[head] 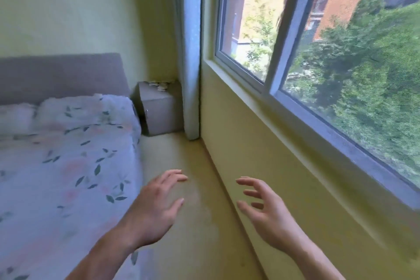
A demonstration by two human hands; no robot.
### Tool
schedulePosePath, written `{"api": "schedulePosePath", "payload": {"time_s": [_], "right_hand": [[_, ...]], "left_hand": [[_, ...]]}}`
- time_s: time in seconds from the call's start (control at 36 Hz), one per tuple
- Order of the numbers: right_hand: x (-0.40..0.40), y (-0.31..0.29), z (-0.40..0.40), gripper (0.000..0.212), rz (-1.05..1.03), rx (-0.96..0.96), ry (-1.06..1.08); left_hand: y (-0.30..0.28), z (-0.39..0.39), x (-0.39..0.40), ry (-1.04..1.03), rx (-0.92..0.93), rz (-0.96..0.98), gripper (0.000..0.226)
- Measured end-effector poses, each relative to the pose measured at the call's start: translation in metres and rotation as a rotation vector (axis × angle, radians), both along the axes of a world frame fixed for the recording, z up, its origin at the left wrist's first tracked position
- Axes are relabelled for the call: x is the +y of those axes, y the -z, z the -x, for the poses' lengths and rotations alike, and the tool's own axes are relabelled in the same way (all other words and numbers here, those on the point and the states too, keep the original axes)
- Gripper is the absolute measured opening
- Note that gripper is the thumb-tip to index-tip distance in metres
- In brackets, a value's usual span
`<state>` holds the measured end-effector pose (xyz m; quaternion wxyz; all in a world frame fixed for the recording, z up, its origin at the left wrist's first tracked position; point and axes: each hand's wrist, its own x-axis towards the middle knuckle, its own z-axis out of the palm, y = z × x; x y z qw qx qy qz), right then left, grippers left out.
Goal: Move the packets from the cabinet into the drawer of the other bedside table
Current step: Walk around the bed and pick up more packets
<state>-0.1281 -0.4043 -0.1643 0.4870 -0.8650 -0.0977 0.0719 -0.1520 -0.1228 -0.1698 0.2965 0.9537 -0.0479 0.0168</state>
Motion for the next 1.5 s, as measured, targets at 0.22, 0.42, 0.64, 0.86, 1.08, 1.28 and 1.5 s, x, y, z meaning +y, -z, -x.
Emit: {"api": "schedulePosePath", "payload": {"time_s": [0.22,0.42,0.64,0.86,1.08,1.28,1.5], "right_hand": [[0.095,-0.005,-0.141,0.040,-0.036,-0.039,-0.306],[0.153,-0.001,-0.266,0.040,0.005,-0.077,-0.369],[0.209,-0.009,-0.395,0.037,-0.023,-0.083,-0.345],[0.246,0.003,-0.539,0.035,-0.059,-0.047,-0.325],[0.290,0.021,-0.698,0.036,-0.091,0.002,-0.371],[0.345,0.021,-0.826,0.037,-0.068,0.035,-0.452],[0.432,0.030,-0.938,0.035,-0.048,0.047,-0.560]], "left_hand": [[-0.008,-0.056,0.084,-0.324,0.006,-0.001,0.036],[0.007,-0.163,0.145,-0.402,-0.006,0.026,0.039],[-0.012,-0.312,0.193,-0.329,-0.024,-0.007,0.036],[-0.010,-0.462,0.226,-0.258,-0.038,-0.003,0.035],[0.002,-0.606,0.260,-0.318,0.013,-0.003,0.034],[-0.002,-0.696,0.296,-0.443,0.019,0.017,0.034],[0.022,-0.774,0.373,-0.550,0.085,0.053,0.033]]}}
